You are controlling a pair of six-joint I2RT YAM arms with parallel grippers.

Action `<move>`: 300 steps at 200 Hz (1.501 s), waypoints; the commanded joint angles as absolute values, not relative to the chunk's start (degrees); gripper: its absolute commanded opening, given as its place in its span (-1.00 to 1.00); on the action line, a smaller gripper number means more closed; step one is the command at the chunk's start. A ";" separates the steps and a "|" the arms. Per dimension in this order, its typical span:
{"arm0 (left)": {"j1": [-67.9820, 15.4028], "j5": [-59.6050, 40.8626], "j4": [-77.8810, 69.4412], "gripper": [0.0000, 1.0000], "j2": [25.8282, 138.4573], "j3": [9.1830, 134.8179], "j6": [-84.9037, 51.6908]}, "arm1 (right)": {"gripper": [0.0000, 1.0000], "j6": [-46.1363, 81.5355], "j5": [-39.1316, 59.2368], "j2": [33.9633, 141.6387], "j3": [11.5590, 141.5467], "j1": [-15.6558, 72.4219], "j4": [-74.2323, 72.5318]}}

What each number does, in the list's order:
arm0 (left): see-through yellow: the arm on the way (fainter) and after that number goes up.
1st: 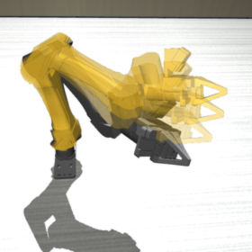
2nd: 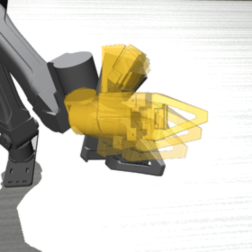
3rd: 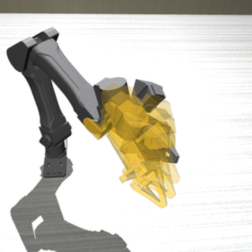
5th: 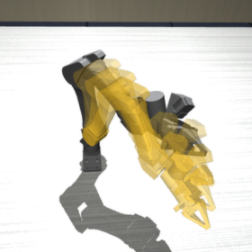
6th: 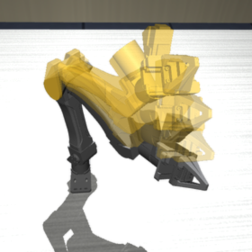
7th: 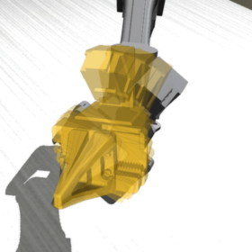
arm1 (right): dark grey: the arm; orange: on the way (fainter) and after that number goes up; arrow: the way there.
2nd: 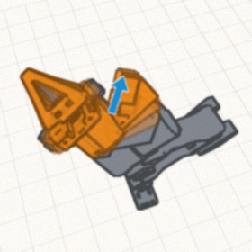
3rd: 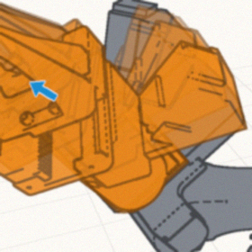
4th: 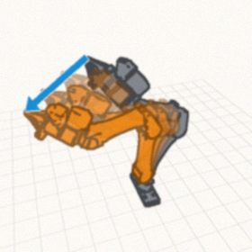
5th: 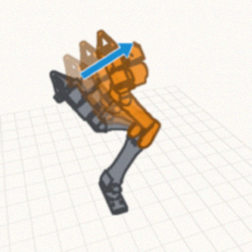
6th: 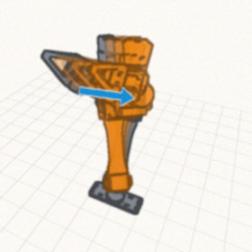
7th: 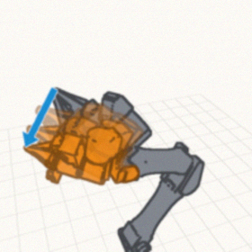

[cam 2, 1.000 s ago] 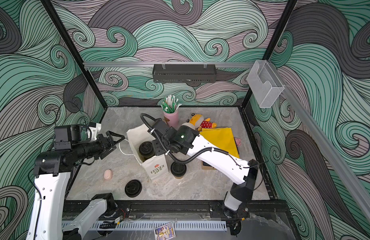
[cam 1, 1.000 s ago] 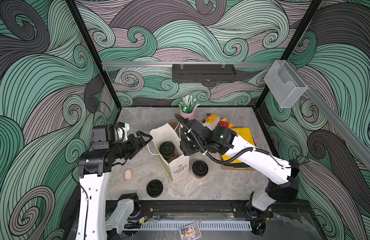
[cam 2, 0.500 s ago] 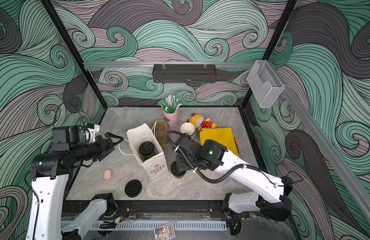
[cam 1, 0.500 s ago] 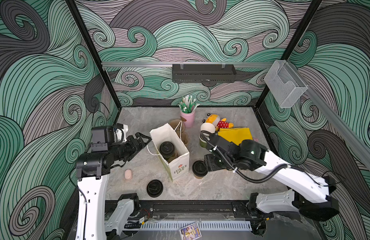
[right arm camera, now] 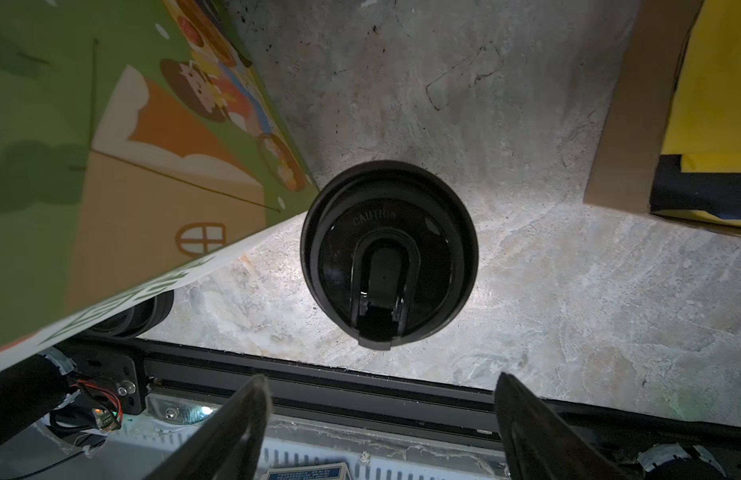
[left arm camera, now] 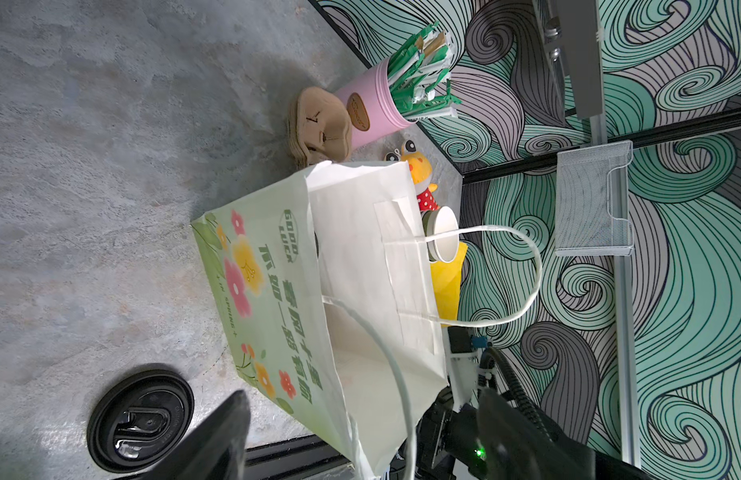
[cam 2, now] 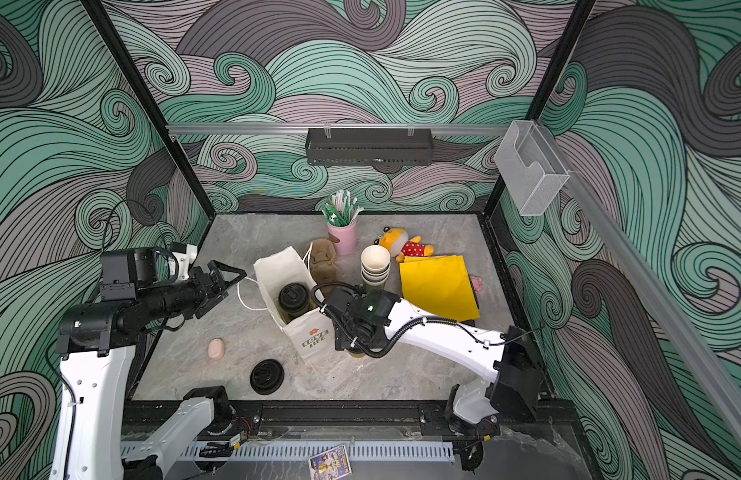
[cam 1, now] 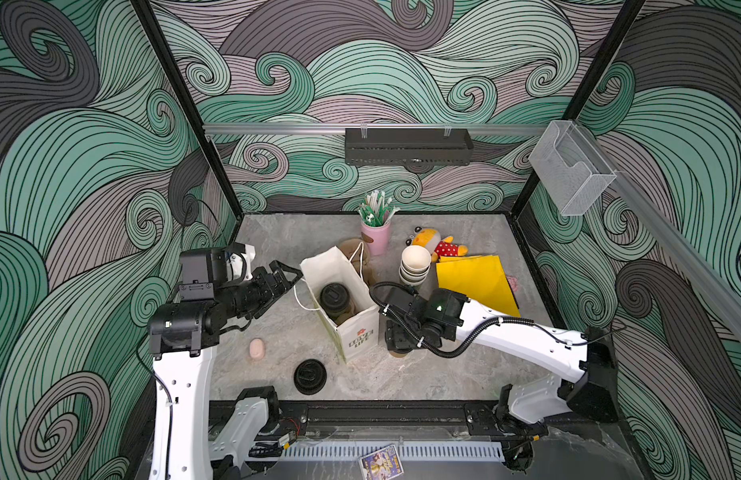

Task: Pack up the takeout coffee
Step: 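Release the cup and move the right gripper toward another lidded cup, then grasp the black-lidded cup on the table with the right gripper and lift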

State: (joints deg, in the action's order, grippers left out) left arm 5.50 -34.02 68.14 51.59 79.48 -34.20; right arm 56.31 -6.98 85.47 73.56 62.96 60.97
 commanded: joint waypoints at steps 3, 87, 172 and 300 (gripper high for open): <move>5.19 -33.84 67.72 0.76 51.53 80.22 -34.28 | 0.74 56.43 -7.12 86.63 72.51 61.89 59.99; 5.19 -34.01 66.99 0.76 51.20 79.56 -34.71 | 0.68 53.51 -5.78 91.46 73.34 60.16 58.80; 5.18 -34.21 66.98 0.76 51.08 79.37 -34.70 | 0.59 53.35 -5.36 93.46 73.81 59.60 58.67; 5.13 -34.45 66.95 0.75 50.48 77.96 -35.04 | 0.57 53.08 -7.59 94.81 74.61 59.00 58.80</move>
State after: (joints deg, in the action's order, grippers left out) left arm 5.50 -34.06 67.51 51.27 78.65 -34.63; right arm 52.73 -5.89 93.58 73.73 59.48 57.45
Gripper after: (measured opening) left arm 0.878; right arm 0.788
